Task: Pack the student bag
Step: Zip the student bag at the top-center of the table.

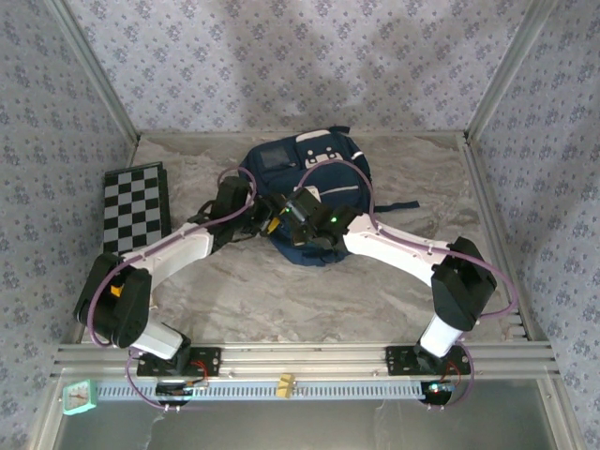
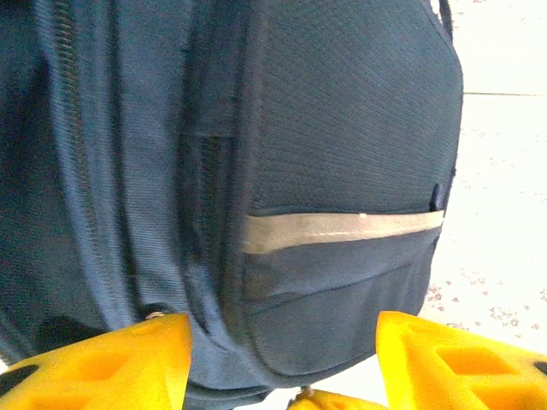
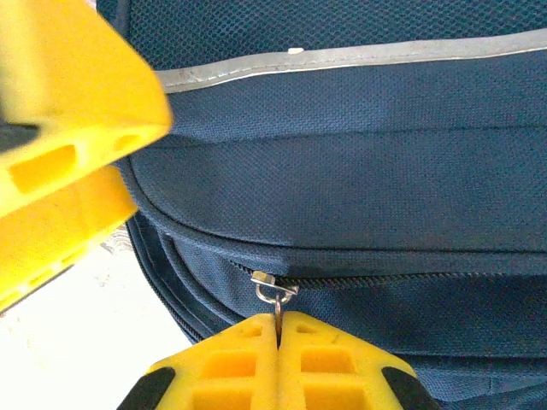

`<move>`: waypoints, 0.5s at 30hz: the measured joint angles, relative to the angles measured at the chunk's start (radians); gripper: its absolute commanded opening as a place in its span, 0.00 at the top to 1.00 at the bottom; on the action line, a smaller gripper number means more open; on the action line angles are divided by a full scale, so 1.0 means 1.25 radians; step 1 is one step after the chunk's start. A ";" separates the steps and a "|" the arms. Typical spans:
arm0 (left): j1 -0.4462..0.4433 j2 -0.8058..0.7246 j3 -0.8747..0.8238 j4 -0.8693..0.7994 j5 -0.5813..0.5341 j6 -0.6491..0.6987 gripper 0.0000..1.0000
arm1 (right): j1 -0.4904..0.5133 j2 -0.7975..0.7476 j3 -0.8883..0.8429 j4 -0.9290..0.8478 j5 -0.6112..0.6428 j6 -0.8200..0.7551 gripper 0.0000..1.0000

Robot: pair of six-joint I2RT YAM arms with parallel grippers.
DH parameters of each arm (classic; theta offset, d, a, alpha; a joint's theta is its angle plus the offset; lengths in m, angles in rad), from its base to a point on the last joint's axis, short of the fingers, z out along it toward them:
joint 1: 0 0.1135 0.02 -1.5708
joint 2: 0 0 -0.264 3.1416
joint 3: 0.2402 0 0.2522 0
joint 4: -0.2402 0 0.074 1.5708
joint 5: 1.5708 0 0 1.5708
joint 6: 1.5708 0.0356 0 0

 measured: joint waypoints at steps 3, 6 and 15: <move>-0.018 0.018 0.001 0.021 -0.022 -0.031 0.49 | 0.001 0.000 0.000 0.001 0.002 0.000 1.00; -0.035 0.040 0.001 0.034 -0.049 -0.056 0.51 | 0.001 0.000 0.000 0.001 0.002 0.001 1.00; -0.055 0.067 0.005 0.026 -0.111 -0.077 0.98 | 0.007 0.010 0.000 -0.005 0.029 0.005 1.00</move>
